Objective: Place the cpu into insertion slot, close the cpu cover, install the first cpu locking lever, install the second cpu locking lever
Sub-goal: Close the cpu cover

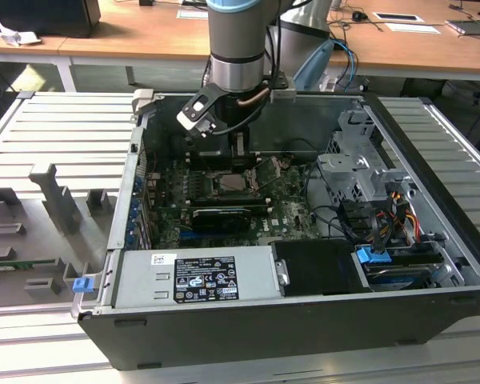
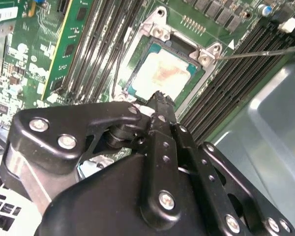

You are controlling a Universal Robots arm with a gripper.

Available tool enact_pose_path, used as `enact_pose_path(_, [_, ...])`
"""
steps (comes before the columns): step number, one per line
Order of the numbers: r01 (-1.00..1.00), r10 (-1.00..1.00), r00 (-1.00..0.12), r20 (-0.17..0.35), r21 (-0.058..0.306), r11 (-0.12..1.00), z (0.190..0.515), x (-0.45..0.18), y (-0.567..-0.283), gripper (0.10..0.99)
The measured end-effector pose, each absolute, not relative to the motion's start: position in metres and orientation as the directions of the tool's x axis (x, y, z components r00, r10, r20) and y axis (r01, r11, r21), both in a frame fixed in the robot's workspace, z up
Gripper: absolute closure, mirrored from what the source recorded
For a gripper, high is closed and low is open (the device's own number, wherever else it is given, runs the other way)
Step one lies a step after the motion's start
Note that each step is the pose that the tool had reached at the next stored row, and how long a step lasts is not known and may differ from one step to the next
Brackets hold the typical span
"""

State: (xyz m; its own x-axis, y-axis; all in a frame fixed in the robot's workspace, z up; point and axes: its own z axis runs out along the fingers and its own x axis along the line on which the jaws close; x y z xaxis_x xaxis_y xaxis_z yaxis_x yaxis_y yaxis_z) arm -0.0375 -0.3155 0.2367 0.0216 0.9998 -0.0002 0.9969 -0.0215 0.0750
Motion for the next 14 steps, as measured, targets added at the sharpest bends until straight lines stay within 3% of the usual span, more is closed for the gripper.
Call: enact_pose_path(14, [0.997, 1.000, 0.021, -0.001, 0.075, -0.021, 0.248, -0.034, -0.312, 0.980])
